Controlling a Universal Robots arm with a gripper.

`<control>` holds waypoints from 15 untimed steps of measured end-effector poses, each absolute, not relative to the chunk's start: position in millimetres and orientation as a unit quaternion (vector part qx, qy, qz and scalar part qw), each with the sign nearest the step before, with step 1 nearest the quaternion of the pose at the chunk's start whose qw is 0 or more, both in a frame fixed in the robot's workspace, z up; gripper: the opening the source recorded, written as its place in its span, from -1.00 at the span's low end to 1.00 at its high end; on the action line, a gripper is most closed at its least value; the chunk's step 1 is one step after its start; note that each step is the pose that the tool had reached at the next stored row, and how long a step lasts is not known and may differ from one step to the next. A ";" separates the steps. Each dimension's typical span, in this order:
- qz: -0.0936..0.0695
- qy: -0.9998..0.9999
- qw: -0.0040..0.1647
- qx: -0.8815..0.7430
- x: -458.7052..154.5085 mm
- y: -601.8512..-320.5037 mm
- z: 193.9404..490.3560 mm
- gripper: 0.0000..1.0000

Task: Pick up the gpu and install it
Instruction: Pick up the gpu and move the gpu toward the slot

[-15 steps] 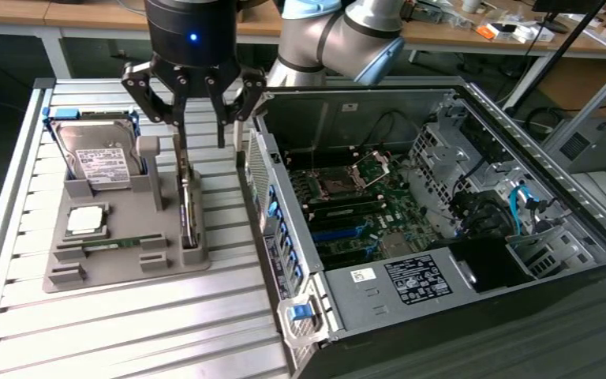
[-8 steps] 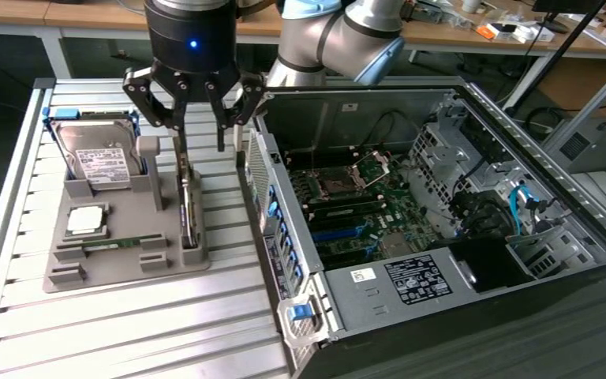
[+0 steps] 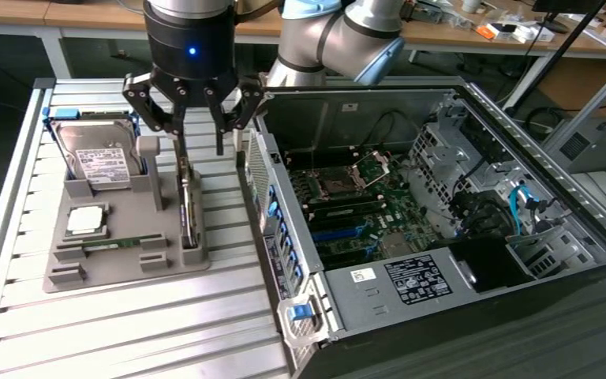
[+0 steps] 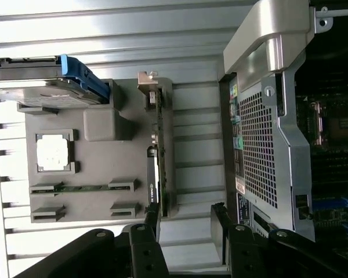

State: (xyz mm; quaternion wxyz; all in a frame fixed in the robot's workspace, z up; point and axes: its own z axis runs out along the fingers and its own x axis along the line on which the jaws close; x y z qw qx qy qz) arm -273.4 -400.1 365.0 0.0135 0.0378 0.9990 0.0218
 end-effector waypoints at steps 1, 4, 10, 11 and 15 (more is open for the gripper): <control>0.022 0.999 0.013 0.038 -273.6 -400.1 364.3 -0.04; 0.022 0.999 0.013 0.038 -274.4 -400.1 361.8 -0.04; 0.022 0.999 0.013 0.038 -275.3 -400.1 357.3 -0.04; 0.022 0.999 0.013 0.038 -275.4 -400.1 356.7 -0.04; 0.022 0.999 0.013 0.038 -275.7 -400.1 354.1 -0.04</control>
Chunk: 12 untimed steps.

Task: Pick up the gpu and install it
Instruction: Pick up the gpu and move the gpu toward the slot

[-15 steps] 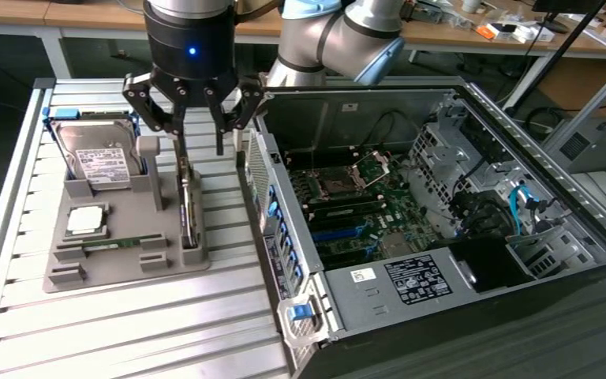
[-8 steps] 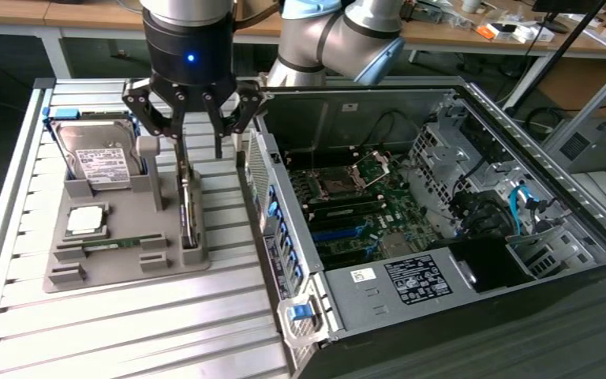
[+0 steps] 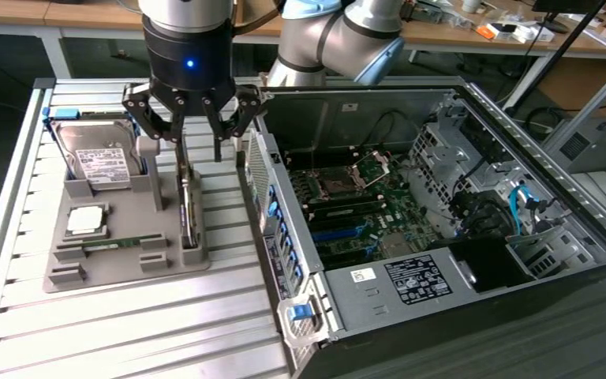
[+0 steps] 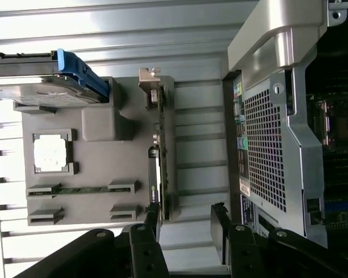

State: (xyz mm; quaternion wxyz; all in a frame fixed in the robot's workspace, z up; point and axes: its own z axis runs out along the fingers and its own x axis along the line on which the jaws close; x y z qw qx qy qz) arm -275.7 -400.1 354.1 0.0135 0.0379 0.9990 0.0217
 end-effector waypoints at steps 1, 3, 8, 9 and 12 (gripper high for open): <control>0.022 0.999 0.013 0.038 -275.7 -400.1 353.6 -0.04; 0.022 0.999 0.013 0.038 -275.8 -400.1 352.7 -0.04; 0.022 0.999 0.013 0.038 -276.0 -400.1 350.3 -0.04; 0.022 0.999 0.013 0.038 -276.1 -400.1 349.8 -0.04; 0.022 0.999 0.013 0.038 -276.2 -400.1 348.5 -0.04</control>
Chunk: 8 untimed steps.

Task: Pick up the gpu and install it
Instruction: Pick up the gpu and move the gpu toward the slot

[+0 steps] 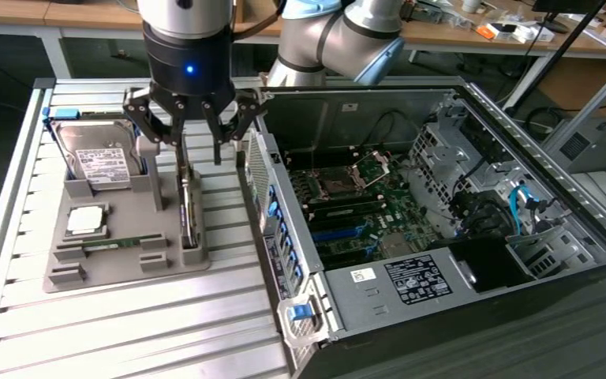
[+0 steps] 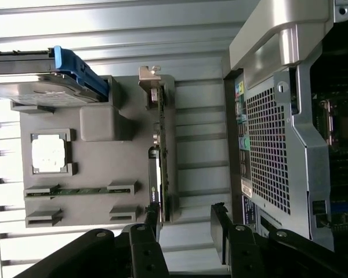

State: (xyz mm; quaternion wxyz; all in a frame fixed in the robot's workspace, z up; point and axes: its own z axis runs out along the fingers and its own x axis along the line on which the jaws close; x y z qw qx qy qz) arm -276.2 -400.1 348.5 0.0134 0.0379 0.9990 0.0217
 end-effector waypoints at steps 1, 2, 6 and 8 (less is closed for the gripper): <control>0.022 0.999 0.013 0.038 -276.2 -400.1 347.8 -0.04; 0.022 0.999 0.013 0.038 -276.2 -400.1 347.4 -0.04; 0.022 0.999 0.013 0.038 -276.3 -400.1 345.1 -0.04; 0.022 0.999 0.013 0.038 -276.3 -400.1 343.6 -0.04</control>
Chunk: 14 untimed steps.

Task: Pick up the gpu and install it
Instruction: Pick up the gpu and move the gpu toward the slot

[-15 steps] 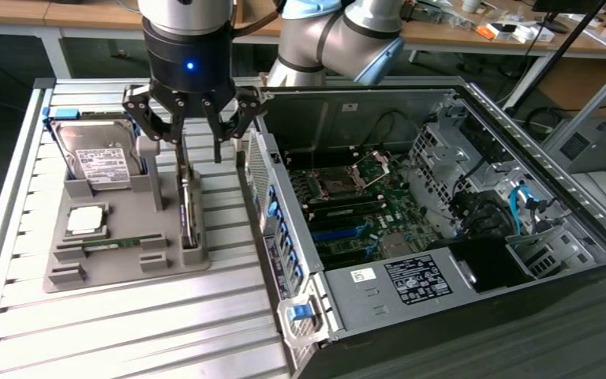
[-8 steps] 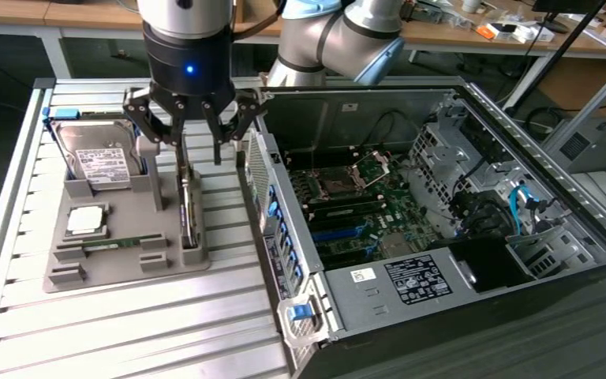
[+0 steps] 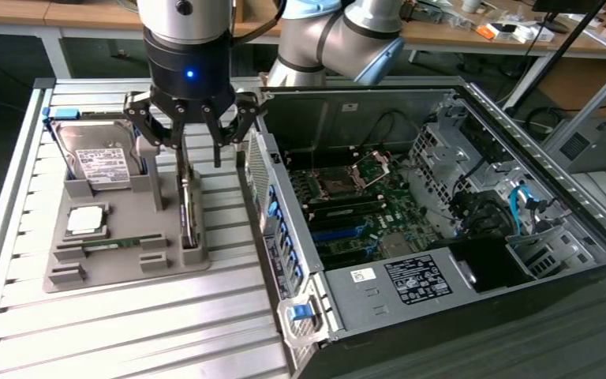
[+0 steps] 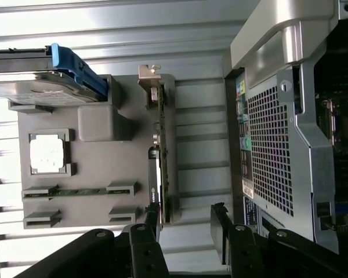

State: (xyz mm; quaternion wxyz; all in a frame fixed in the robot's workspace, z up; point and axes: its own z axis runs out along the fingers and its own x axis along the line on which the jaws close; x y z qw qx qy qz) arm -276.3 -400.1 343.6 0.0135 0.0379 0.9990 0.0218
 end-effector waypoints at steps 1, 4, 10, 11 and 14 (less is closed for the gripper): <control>0.022 0.999 0.013 0.038 -276.3 -400.1 343.0 -0.04; 0.022 0.999 0.013 0.038 -276.3 -400.0 341.1 -0.04; 0.022 0.999 0.013 0.038 -276.4 -397.8 337.7 -0.04; 0.022 0.999 0.013 0.038 -276.4 -397.0 337.1 -0.04; 0.022 0.999 0.014 0.038 -276.7 -394.9 335.2 -0.04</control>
